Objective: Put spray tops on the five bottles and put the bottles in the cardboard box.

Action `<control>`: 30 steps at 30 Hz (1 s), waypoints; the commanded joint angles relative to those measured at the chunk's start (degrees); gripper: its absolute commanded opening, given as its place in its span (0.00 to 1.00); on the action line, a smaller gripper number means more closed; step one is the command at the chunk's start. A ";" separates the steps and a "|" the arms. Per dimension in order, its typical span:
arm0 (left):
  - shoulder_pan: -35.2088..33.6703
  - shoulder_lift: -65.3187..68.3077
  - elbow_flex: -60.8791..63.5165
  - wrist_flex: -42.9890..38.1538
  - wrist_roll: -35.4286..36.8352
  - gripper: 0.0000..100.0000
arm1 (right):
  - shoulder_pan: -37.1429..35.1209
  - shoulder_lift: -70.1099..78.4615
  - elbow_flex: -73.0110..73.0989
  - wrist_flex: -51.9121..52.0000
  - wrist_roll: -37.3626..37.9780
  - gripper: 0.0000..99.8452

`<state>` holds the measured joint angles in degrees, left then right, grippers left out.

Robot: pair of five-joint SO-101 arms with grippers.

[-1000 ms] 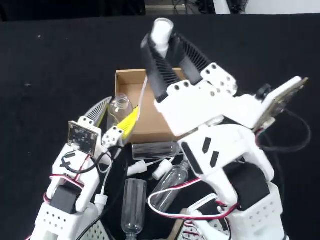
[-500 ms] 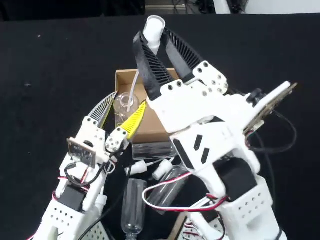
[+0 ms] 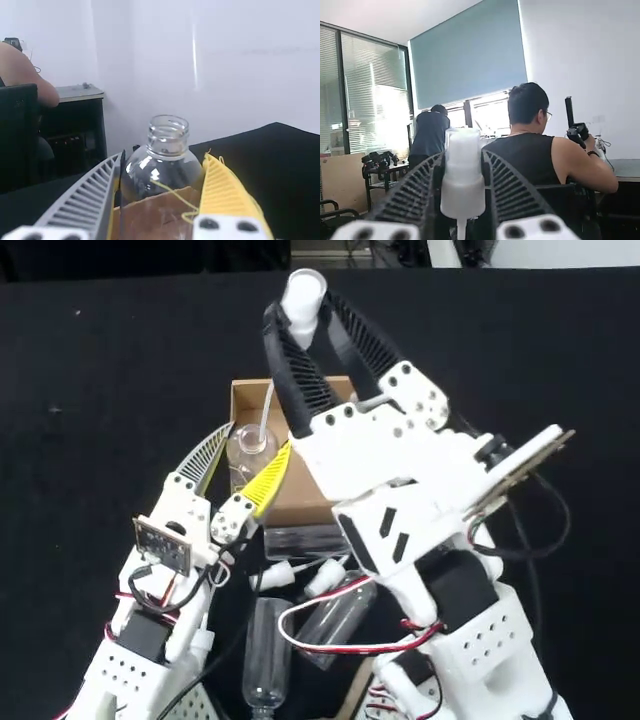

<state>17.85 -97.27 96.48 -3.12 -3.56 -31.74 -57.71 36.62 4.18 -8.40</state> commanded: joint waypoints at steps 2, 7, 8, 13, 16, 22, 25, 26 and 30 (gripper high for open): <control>0.75 -0.88 0.40 4.13 0.35 0.03 | -1.32 5.49 -0.57 -1.58 0.62 0.01; 0.57 -0.88 -1.71 6.68 0.35 0.03 | -1.32 7.34 -0.57 -1.67 0.62 0.01; 0.48 -0.88 -1.54 6.68 0.35 0.03 | -1.32 7.60 -0.40 -1.58 0.62 0.01; 0.57 -0.88 -1.80 6.59 0.35 0.03 | -0.97 8.22 0.40 -1.23 3.52 0.01; 0.57 -0.88 -1.80 6.68 0.35 0.03 | -1.32 7.08 2.77 -1.67 9.32 0.01; 0.48 -0.88 -1.63 6.51 0.35 0.03 | -1.32 3.91 10.07 -7.30 9.58 0.01; 0.31 -0.88 -1.45 6.51 0.35 0.03 | -1.41 1.19 12.44 -7.30 9.49 0.01; 0.31 -0.88 -1.45 6.51 0.35 0.03 | -1.76 -0.22 13.14 -7.21 9.49 0.01; 0.31 -0.88 -1.54 6.51 0.35 0.03 | -4.40 -5.58 15.69 -1.32 9.76 0.01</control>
<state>17.85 -97.27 96.31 3.21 -3.56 -34.29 -59.12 52.18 -0.57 0.92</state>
